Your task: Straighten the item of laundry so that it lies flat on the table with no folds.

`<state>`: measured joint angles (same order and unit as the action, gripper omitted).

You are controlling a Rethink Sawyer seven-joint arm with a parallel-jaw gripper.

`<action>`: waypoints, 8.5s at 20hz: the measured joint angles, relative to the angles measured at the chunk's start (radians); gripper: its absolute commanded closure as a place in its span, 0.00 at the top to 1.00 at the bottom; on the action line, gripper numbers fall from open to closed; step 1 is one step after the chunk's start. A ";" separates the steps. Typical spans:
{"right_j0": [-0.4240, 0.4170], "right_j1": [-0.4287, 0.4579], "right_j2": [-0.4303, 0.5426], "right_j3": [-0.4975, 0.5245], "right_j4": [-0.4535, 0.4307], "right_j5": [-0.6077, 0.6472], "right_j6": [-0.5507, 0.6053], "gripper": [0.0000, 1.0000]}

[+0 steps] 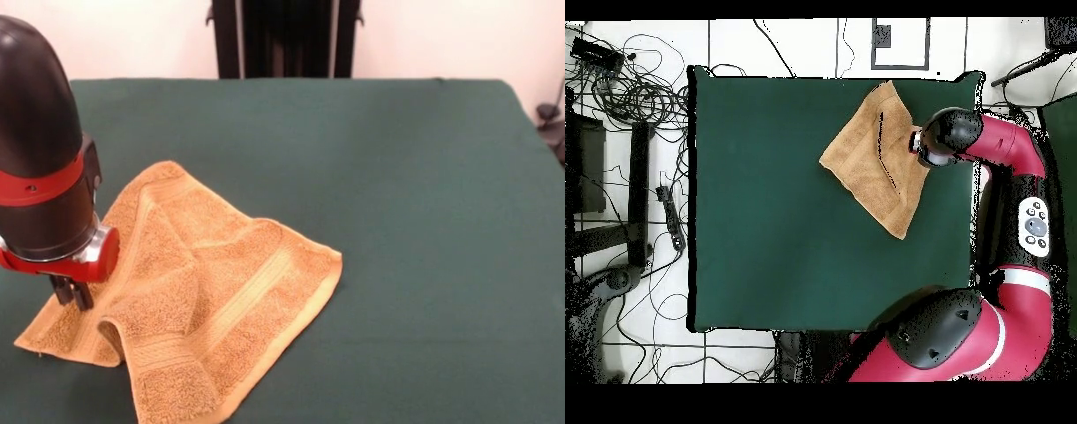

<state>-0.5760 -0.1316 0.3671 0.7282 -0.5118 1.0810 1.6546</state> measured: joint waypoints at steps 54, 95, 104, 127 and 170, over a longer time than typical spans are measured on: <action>-0.247 0.029 0.002 0.104 -0.098 -0.325 -0.068 0.00; -0.245 0.029 0.002 0.100 -0.108 -0.325 -0.068 0.00; -0.245 0.029 0.002 0.100 -0.108 -0.325 -0.068 0.00; -0.251 0.038 -0.002 0.088 -0.115 -0.325 -0.068 1.00; -0.251 -0.155 -0.001 0.166 -0.050 -0.303 -0.068 1.00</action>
<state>-0.8266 -0.2868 0.3664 0.8944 -0.5622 0.7780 1.5868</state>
